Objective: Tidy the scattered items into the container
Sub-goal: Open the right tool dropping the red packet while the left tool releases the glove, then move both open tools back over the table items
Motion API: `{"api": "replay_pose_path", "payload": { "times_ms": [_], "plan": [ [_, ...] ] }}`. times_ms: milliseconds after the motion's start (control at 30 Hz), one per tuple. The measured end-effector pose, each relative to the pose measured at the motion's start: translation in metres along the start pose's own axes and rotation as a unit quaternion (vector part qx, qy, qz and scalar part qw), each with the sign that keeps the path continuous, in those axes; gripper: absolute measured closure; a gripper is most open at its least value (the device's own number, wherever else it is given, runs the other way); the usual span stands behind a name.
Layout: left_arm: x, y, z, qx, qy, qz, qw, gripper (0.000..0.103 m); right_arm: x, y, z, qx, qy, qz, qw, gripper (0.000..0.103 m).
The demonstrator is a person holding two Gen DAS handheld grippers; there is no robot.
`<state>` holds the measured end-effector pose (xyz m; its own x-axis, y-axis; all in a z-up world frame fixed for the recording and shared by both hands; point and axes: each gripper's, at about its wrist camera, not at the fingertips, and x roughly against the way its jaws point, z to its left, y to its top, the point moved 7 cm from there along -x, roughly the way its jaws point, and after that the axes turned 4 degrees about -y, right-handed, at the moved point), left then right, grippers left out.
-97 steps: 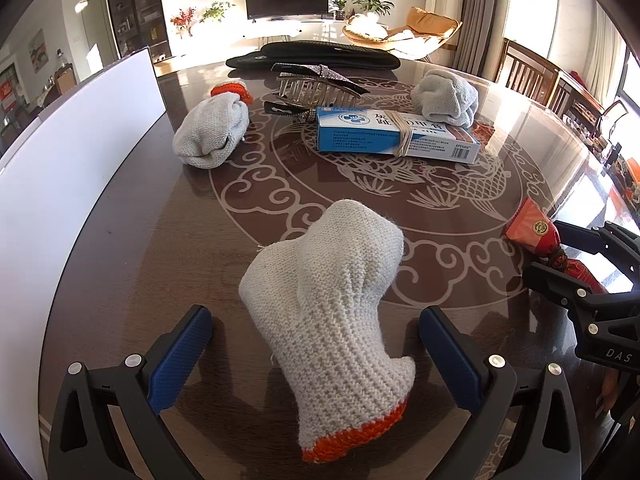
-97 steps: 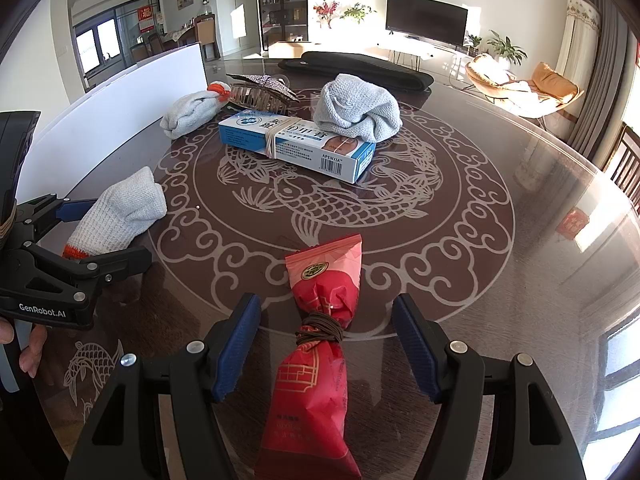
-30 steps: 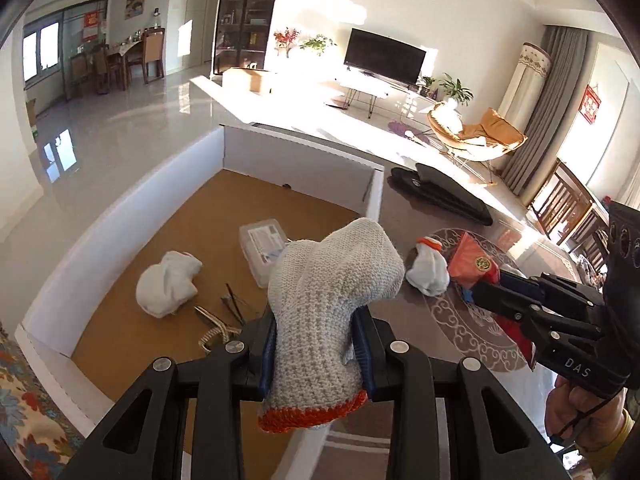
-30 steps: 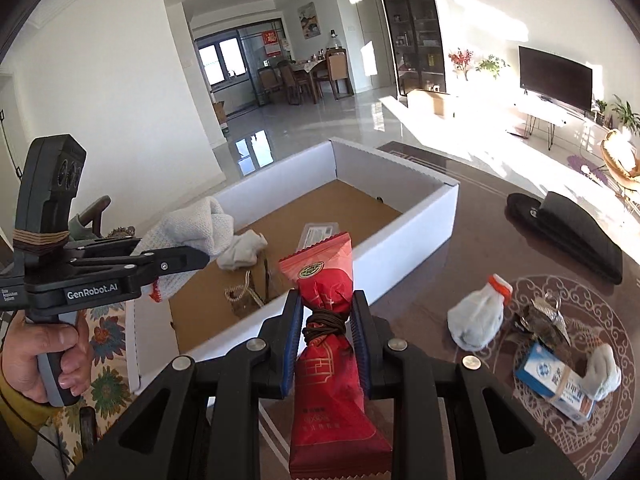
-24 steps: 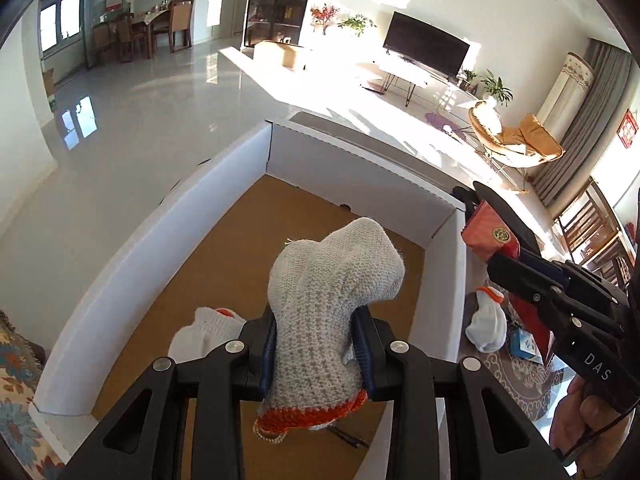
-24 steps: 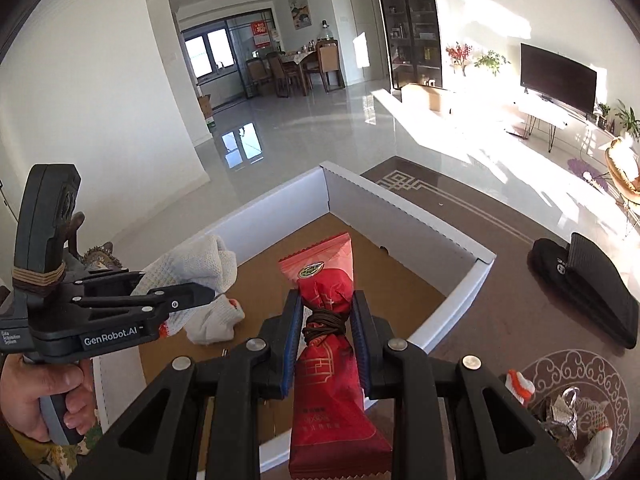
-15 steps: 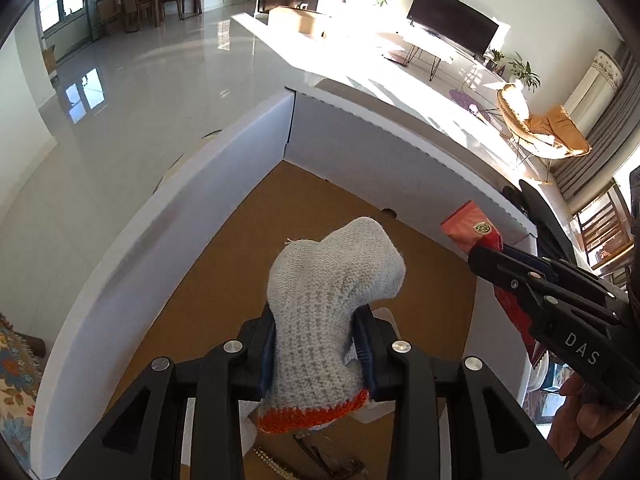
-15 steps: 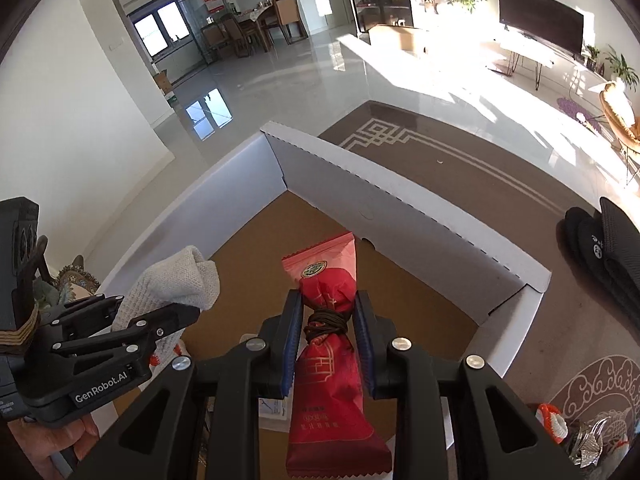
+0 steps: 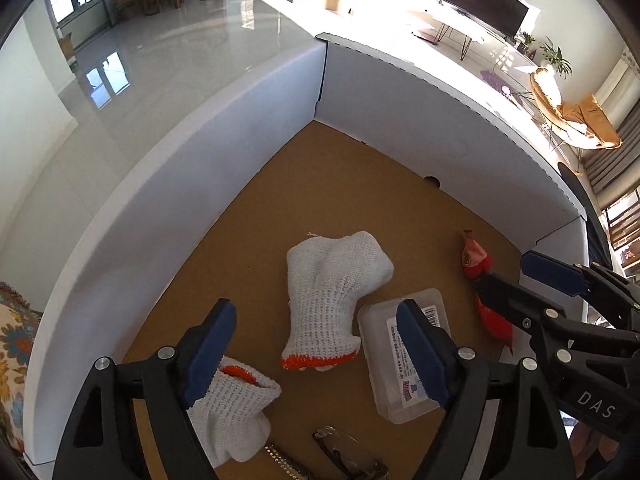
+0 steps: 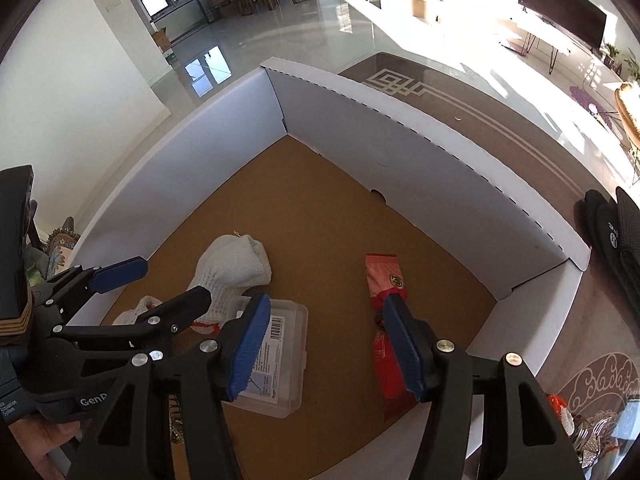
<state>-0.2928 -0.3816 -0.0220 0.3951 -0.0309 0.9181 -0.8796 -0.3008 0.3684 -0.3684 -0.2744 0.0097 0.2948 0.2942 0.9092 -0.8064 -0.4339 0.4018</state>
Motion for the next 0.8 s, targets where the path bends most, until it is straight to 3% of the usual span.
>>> {"api": "replay_pose_path", "payload": {
  "times_ms": [267,433,533,633,733,800],
  "plan": [
    [0.016,-0.018,0.000,0.025,0.005,-0.014,0.9996,0.021,0.026,-0.013,-0.005,-0.005,0.013,-0.022,1.000,0.043],
    [0.070,-0.048,-0.029,0.005,-0.006,-0.078,0.9969,0.021,0.087,-0.051,-0.027,-0.002,0.017,-0.086,0.996,0.043],
    [0.102,-0.076,-0.078,-0.039,-0.037,-0.102,0.9933,0.021,0.124,-0.102,-0.057,-0.017,0.017,-0.128,0.992,0.043],
    [0.119,-0.117,-0.140,-0.080,-0.093,-0.099,0.9876,0.021,0.154,-0.172,-0.100,-0.050,0.002,-0.156,0.986,0.043],
    [0.110,-0.168,-0.205,-0.122,-0.141,-0.077,0.9794,0.007,0.173,-0.255,-0.148,-0.064,-0.047,-0.162,0.984,0.043],
    [0.089,-0.206,-0.245,-0.148,-0.164,-0.055,0.9738,0.005,0.174,-0.309,-0.178,-0.069,-0.097,-0.152,0.981,0.043]
  ]
}}
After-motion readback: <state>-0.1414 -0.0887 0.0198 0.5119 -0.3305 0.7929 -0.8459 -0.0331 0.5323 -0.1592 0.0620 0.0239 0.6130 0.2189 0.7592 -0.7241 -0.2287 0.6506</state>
